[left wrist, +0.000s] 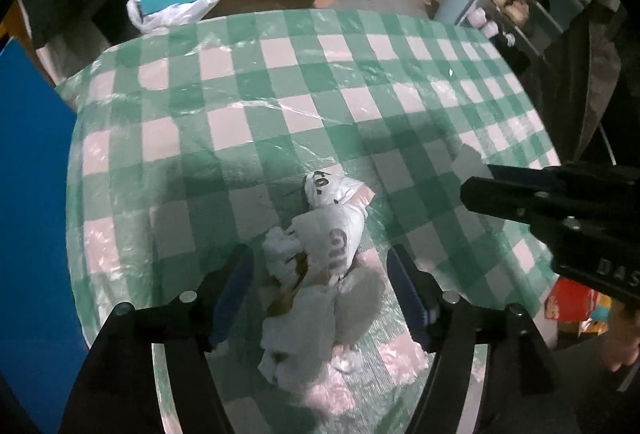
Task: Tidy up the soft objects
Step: 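Lift the plastic bag and strip with both grippers and carry them over the box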
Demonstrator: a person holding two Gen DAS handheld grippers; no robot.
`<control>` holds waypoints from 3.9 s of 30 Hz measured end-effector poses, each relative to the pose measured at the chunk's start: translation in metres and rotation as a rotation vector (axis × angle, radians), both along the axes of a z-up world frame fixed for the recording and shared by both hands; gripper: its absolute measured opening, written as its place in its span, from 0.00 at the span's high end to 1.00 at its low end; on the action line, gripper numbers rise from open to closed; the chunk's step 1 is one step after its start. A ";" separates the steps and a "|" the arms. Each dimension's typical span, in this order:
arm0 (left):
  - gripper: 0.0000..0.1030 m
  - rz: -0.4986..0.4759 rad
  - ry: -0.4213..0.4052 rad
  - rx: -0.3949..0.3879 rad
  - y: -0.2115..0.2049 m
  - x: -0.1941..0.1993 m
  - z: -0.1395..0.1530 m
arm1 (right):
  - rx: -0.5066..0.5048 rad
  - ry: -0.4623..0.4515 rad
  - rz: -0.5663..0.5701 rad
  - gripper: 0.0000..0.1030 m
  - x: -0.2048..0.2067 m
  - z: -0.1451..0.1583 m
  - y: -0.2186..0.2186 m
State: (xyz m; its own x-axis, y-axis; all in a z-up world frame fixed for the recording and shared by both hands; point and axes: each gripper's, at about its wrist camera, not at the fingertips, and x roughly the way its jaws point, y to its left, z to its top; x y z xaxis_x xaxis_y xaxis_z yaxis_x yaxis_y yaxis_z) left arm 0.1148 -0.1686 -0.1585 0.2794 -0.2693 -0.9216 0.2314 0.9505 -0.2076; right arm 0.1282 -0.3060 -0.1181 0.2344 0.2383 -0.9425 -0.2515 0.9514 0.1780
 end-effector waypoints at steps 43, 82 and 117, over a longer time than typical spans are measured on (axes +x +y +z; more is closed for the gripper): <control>0.56 0.052 -0.123 0.001 0.022 -0.013 0.055 | 0.028 -0.071 0.018 0.78 -0.016 0.042 0.006; 0.56 0.221 -0.244 0.000 0.122 -0.064 0.144 | 0.092 -0.187 0.194 0.78 -0.031 0.125 0.117; 0.56 0.467 -0.200 0.000 0.279 -0.081 0.122 | 0.042 -0.121 0.408 0.78 -0.032 0.111 0.275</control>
State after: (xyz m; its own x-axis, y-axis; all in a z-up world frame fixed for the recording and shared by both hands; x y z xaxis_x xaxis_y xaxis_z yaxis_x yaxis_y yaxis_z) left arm 0.0334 0.1102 -0.0365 0.5411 -0.0738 -0.8377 -0.1827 0.9620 -0.2028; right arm 0.0961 -0.0311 -0.0074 0.2217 0.3718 -0.9014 -0.6272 0.7622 0.1602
